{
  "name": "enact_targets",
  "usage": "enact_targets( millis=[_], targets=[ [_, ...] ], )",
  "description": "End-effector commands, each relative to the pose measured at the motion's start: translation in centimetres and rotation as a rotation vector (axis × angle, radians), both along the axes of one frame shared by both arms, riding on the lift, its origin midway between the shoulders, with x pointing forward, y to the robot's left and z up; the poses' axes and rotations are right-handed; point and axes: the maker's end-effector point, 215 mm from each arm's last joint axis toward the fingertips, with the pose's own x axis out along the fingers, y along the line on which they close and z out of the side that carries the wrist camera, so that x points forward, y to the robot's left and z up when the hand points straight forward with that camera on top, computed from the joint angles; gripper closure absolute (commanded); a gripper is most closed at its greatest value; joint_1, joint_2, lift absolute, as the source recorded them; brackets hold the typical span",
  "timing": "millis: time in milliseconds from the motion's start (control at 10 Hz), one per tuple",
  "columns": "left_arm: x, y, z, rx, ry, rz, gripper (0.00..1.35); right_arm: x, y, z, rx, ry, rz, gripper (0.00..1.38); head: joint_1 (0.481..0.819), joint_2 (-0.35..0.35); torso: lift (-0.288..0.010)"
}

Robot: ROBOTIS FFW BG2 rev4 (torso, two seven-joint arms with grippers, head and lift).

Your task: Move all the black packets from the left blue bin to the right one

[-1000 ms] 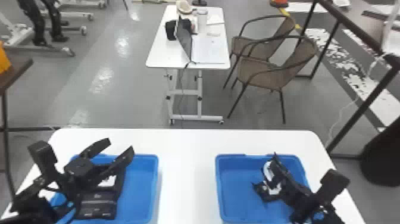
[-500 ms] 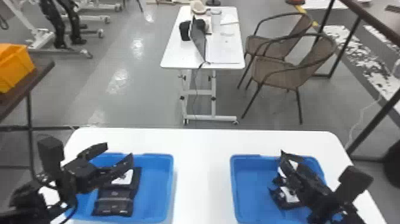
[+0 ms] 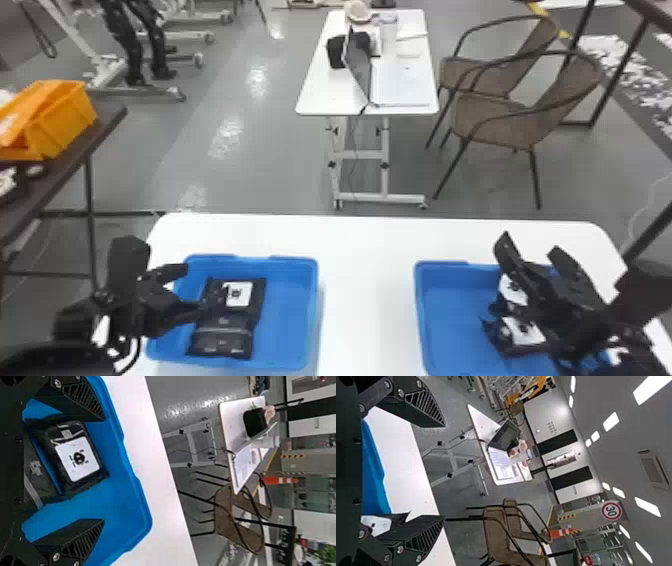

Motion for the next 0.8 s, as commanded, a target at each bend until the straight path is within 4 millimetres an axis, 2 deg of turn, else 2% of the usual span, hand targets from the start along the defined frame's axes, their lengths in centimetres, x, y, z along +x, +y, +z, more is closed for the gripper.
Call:
enact_targets(
  millis=[0,100,300,500,700],
  targets=[
    [0.8,2.1,-0.9,0.126,0.059,-0.017,0.14,0.6,0.5,1.8,0.032,-0.037,0.015,0.21,0.695,0.132,0.000],
    [1.9,3.0,-1.3,0.159,0.070,-0.037,0.15,1.0,0.8,2.6,0.052,-0.055,0.031,0.21,0.695,0.152,0.000],
    [3.4,2.5,-4.0,0.152,0.122,-0.074,0.16,1.3,1.3,2.9,0.073,-0.062,0.039,0.21,0.695,0.171,0.000],
    [3.9,0.8,-7.6,0.154,0.208,-0.133,0.16,1.3,1.5,3.1,0.083,-0.064,0.042,0.21,0.695,0.167,0.000],
    [3.7,0.9,-9.1,0.221,0.284,-0.161,0.16,1.4,1.8,3.0,0.097,-0.063,0.048,0.21,0.695,0.155,0.000]
  ],
)
